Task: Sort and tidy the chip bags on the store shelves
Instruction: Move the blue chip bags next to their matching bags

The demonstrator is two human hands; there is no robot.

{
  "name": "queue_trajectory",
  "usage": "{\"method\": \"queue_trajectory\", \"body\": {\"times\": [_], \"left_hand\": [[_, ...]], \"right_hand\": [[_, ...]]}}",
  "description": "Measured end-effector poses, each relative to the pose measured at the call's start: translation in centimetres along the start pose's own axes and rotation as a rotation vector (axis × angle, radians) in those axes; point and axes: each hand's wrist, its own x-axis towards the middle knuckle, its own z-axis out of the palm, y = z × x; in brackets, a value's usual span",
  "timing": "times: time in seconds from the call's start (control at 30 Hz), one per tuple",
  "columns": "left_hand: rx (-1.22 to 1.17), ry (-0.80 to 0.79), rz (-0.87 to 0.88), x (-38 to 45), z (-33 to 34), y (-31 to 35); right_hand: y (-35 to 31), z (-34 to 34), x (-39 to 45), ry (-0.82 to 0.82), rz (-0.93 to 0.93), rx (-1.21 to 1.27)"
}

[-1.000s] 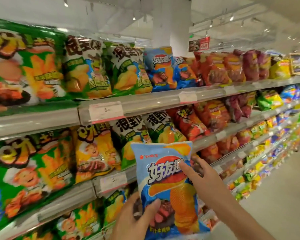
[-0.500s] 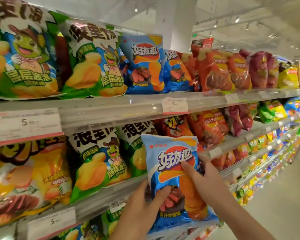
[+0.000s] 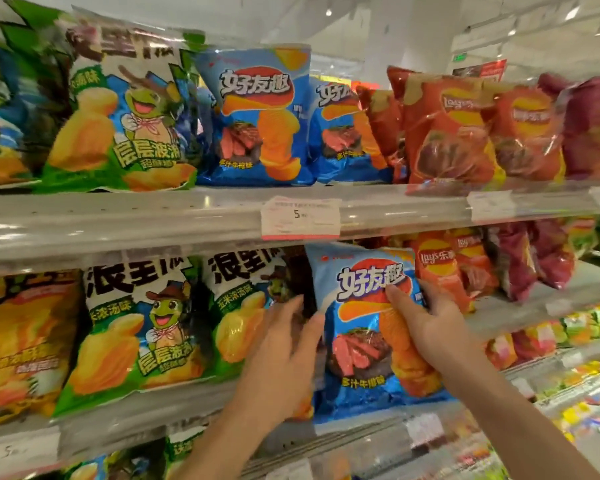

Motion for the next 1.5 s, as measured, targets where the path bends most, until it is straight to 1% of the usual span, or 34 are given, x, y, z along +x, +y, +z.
{"method": "queue_trajectory", "body": {"times": [0.07, 0.17, 0.23, 0.3, 0.43, 0.53, 0.63, 0.83, 0.97, 1.17, 1.33, 1.4, 1.5], "left_hand": [[0.056, 0.031, 0.025, 1.8, 1.5, 0.6], [0.131, 0.032, 0.031, 4.3, 3.6, 1.3], [0.212, -0.022, -0.015, 5.5, 4.7, 1.9], [0.243, -0.076, -0.068, 6.5, 5.6, 2.3], [0.303, -0.075, -0.134, 8.0, 6.8, 2.2], [0.317, -0.077, -0.125, 9.0, 7.4, 1.7], [0.282, -0.061, -0.103, 9.5, 7.8, 1.0], [0.224, 0.064, -0.002, 9.0, 8.3, 1.0], [0.291, 0.141, 0.089, 8.1, 7.5, 1.8], [0.315, 0.237, 0.154, 6.2, 4.6, 2.4], [0.280, 0.235, 0.162, 3.8, 1.4, 1.9], [0.256, 0.242, 0.177, 2.9, 0.1, 1.5], [0.224, 0.266, 0.185, 2.1, -1.5, 0.8]], "right_hand": [[0.3, -1.7, 1.5, 0.007, -0.013, -0.025], [0.8, -3.7, 3.4, 0.029, -0.019, -0.081], [1.1, -4.7, 4.4, 0.047, -0.019, -0.109], [1.3, -5.5, 5.0, 0.052, -0.008, -0.122], [1.5, -6.3, 5.8, 0.039, -0.016, -0.146], [1.5, -6.7, 6.2, 0.031, -0.024, -0.159], [1.6, -7.2, 6.6, 0.033, -0.020, -0.172], [1.6, -8.1, 7.3, 0.047, -0.014, -0.167], [1.6, -8.9, 7.8, 0.037, -0.012, -0.148], [1.7, -10.1, 8.6, 0.004, 0.005, -0.095], [1.8, -8.8, 9.2, 0.011, -0.044, -0.147], [1.7, -7.9, 9.4, -0.006, -0.037, -0.157], [1.0, -6.1, 9.3, -0.041, -0.096, -0.128]]}}
